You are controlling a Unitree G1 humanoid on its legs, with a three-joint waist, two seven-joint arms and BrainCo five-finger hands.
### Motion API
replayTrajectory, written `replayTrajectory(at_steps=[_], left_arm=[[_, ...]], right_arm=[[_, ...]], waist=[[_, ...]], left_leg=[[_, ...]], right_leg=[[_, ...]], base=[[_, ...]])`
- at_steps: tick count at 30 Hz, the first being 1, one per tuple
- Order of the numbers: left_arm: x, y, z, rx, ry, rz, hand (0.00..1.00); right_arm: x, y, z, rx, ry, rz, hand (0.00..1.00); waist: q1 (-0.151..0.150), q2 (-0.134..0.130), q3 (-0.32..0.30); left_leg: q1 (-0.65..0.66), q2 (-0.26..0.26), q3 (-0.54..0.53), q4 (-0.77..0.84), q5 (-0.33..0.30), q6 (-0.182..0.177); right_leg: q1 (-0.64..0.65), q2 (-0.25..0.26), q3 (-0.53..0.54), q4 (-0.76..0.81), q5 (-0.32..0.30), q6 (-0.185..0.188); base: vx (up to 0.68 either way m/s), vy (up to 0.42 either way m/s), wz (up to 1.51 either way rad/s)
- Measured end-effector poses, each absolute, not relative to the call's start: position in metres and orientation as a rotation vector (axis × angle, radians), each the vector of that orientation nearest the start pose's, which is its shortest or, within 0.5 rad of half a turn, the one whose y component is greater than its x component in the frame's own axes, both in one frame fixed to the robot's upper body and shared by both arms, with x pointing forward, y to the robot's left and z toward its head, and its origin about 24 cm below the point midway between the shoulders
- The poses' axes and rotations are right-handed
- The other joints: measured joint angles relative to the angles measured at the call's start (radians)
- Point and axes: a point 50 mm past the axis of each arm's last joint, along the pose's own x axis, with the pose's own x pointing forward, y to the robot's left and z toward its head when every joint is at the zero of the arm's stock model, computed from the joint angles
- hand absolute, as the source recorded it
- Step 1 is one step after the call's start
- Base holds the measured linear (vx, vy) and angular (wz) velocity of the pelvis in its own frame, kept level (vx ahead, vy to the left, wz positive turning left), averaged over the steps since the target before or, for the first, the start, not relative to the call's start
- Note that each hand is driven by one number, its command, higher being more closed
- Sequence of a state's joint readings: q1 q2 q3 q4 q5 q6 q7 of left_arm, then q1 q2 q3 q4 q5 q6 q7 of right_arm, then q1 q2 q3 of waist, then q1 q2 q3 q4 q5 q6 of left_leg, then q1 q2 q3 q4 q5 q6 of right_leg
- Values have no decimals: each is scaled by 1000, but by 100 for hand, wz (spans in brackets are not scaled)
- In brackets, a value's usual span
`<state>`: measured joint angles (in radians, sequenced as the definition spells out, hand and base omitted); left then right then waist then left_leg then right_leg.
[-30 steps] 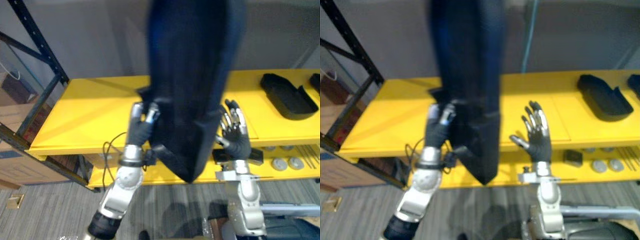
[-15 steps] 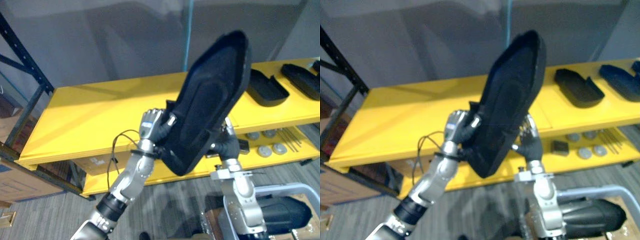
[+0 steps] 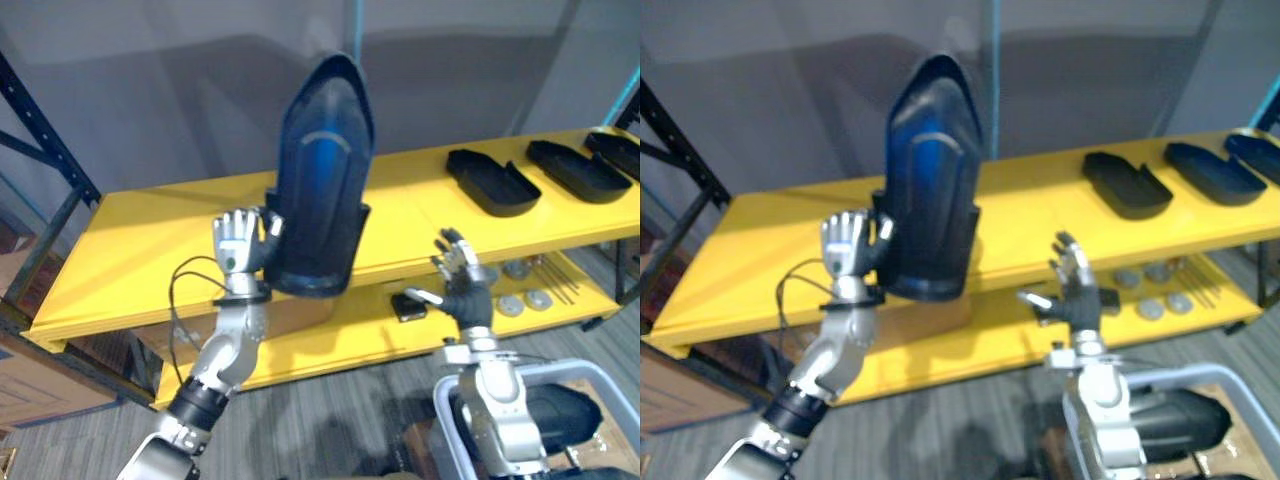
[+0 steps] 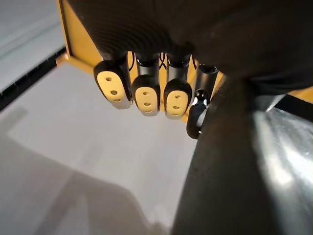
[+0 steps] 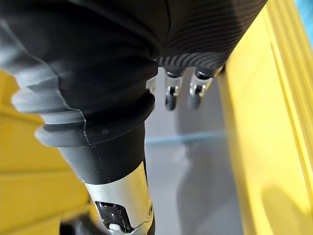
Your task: Walk over and take plastic housings, then place them on the shelf
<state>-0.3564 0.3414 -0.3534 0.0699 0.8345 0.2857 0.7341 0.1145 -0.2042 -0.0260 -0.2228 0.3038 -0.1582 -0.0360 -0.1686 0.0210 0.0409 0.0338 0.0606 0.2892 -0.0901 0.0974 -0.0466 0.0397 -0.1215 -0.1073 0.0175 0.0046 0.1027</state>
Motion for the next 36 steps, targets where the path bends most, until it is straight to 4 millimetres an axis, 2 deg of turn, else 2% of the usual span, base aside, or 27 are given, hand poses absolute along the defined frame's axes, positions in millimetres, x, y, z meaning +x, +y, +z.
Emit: replayTrajectory(at_steps=[6, 9, 17, 26, 30, 36], left_arm=[[297, 148, 129, 1169, -609, 562, 100], [296, 147, 130, 1160, -621, 561, 100], [293, 134, 130, 1118, -673, 543, 100], [289, 110, 123, 1086, -709, 449, 100], [288, 101, 124, 1058, -719, 429, 100], [288, 89, 114, 1081, -714, 355, 100]], right_arm=[[220, -192, 79, 281, -213, 66, 0], [217, -188, 82, 332, -209, 109, 0], [218, -146, 74, 414, -99, 279, 0], [233, -128, 75, 474, -58, 314, 0], [237, -117, 74, 478, -35, 330, 0], [246, -107, 75, 498, -22, 306, 0]], waist=[[-10, -2, -16], [-10, -2, -17], [-7, -7, -20], [-6, -6, -29], [8, -4, -31], [17, -10, -69]], left_leg=[[0, 2, 18, 0, 0, 0], [0, 2, 21, 0, 0, 0], [0, 0, 20, 0, 0, 0], [-3, -2, -5, -1, 9, 3], [-3, -1, -13, -1, 13, 2], [-18, -1, -27, -1, 15, 2]], right_leg=[[0, 1, 11, -14, 11, 1], [-3, 2, 18, -16, 12, 1], [-3, 0, 23, -19, 15, 4], [2, -2, -1, -12, 13, 3], [2, 0, -5, -11, 2, 6], [-4, -1, -19, -12, 2, 5]], base=[[-6, 3, -5], [-13, -1, -7], [-3, 0, -2], [-5, -3, 6], [-34, -6, 5], [-14, -4, 8]])
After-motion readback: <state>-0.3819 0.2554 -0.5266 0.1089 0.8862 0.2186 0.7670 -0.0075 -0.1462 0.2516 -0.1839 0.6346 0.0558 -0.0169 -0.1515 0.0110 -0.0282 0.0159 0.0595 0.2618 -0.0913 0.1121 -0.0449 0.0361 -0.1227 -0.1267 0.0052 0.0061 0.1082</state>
